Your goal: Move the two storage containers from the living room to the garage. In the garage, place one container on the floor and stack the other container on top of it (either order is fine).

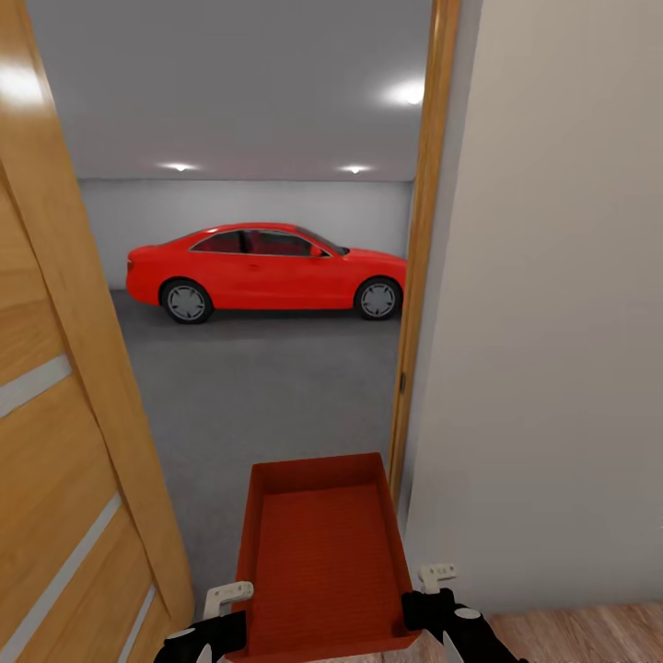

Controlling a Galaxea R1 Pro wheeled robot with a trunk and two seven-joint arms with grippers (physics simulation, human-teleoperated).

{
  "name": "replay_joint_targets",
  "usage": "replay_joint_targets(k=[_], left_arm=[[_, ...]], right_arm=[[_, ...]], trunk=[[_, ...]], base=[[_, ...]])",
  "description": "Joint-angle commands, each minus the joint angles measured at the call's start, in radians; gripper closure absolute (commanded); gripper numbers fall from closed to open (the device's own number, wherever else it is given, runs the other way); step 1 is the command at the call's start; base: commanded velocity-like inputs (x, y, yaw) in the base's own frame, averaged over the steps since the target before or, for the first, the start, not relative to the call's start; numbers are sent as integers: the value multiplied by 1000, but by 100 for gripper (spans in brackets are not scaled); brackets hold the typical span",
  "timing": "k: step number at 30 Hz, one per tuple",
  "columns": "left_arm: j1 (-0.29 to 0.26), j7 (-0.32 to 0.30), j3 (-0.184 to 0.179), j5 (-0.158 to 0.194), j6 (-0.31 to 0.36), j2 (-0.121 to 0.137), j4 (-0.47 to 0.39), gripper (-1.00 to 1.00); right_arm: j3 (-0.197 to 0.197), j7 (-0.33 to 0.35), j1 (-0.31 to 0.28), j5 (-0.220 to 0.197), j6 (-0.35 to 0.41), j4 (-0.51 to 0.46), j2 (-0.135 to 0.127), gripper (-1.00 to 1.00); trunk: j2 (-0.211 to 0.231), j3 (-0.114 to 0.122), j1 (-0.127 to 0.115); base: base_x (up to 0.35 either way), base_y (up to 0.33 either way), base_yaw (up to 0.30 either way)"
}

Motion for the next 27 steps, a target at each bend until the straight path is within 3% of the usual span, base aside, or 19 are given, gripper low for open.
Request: replay_joint_targets(k=[1,27], left_arm=[[0,25,0,-41,-60,17,-4,100],[0,25,-4,-41,-61,17,21,100]], right_arm=[[-4,40,-1,-27,6,0,-1,100],[-4,40,-1,-26,6,0,-1,100]], trunk=[[-2,-3,0],[-2,-6,0]], base=[[0,0,0],[0,0,0]])
